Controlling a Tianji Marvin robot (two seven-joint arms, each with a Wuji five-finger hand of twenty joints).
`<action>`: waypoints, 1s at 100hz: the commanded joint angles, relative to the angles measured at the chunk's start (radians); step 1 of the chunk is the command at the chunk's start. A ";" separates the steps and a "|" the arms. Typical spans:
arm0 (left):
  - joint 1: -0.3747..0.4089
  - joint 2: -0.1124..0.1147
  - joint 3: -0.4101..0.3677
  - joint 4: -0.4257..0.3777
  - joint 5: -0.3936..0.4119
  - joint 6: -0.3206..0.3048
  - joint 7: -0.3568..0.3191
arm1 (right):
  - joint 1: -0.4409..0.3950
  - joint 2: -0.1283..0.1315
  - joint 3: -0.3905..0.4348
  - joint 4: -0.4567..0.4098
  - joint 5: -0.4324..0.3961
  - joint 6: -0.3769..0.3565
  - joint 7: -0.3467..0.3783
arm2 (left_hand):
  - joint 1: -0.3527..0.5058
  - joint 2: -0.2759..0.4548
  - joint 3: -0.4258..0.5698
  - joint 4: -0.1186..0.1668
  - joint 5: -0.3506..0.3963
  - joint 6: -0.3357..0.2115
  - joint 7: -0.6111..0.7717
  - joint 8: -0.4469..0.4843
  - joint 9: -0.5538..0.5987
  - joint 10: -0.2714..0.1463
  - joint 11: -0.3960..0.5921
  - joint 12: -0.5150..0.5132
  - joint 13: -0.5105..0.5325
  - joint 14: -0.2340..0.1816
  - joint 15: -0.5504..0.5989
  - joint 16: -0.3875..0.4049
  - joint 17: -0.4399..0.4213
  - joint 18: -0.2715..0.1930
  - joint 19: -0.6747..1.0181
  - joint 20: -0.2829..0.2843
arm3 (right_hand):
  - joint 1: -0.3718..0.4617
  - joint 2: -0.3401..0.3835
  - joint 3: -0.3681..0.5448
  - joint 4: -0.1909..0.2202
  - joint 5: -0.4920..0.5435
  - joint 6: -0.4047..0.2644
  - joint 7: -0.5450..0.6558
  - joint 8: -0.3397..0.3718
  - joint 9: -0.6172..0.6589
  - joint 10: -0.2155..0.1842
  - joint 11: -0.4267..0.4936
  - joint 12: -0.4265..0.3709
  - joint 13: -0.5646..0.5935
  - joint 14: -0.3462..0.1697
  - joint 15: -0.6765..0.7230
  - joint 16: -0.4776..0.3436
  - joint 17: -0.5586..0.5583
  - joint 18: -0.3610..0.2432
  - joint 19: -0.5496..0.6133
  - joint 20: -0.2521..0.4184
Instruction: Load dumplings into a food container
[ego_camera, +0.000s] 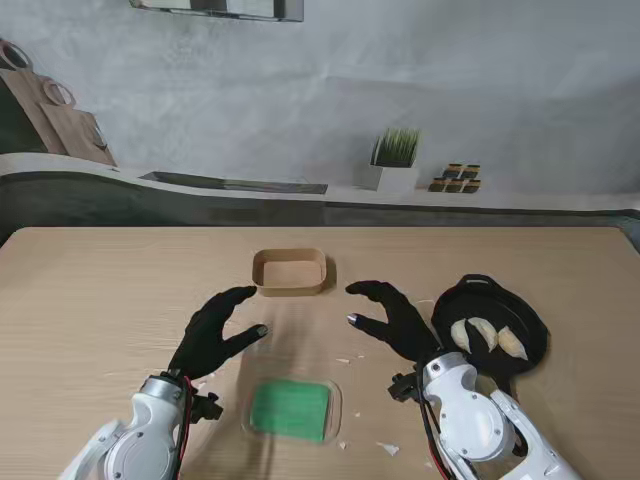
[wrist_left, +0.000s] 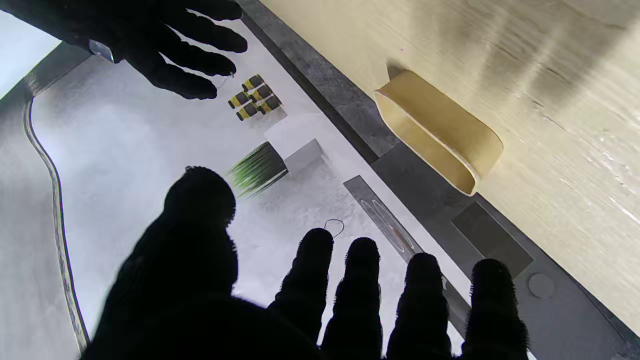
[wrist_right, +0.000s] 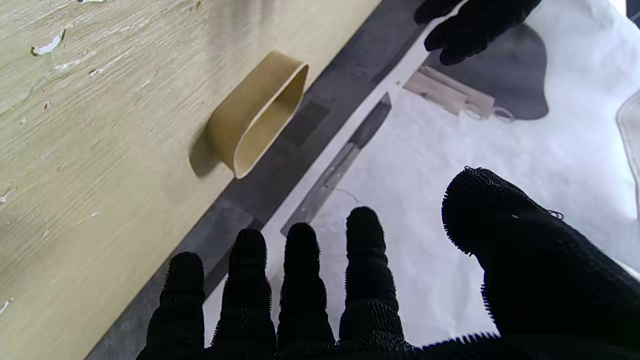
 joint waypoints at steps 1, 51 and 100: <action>0.001 -0.003 0.003 -0.001 -0.004 0.005 -0.017 | -0.008 -0.010 -0.003 -0.002 0.002 0.011 0.006 | 0.005 0.001 0.006 0.042 0.005 -0.008 0.001 -0.002 -0.020 0.012 -0.002 -0.008 -0.022 -0.012 -0.014 -0.008 -0.005 0.000 -0.034 0.018 | -0.006 -0.010 0.018 0.044 0.000 -0.034 0.007 -0.014 -0.012 -0.008 0.001 -0.007 -0.023 -0.024 0.005 -0.004 -0.013 -0.029 -0.018 -0.003; -0.081 0.034 -0.012 0.034 0.267 0.038 -0.043 | -0.038 -0.012 0.030 -0.036 0.003 -0.001 -0.009 | -0.027 -0.137 0.184 0.036 0.033 -0.073 0.021 0.018 -0.034 -0.009 0.019 0.021 -0.032 -0.029 -0.012 0.004 -0.009 0.003 -0.072 0.061 | -0.006 -0.012 0.024 0.044 0.008 -0.032 0.011 -0.013 -0.005 -0.003 0.006 -0.005 -0.020 -0.022 0.009 -0.002 -0.012 -0.026 -0.016 -0.001; -0.530 0.079 0.254 0.430 0.489 0.106 -0.108 | -0.073 -0.009 0.069 -0.072 -0.034 -0.013 -0.022 | -0.119 -0.313 0.386 0.023 -0.106 -0.142 -0.028 -0.022 -0.095 -0.048 -0.162 0.027 -0.071 -0.064 -0.139 0.038 -0.019 -0.027 -0.169 0.090 | -0.006 -0.016 0.026 0.043 0.032 -0.032 0.013 -0.012 0.005 0.002 0.004 -0.006 -0.019 -0.021 0.009 -0.002 -0.007 -0.022 -0.015 0.001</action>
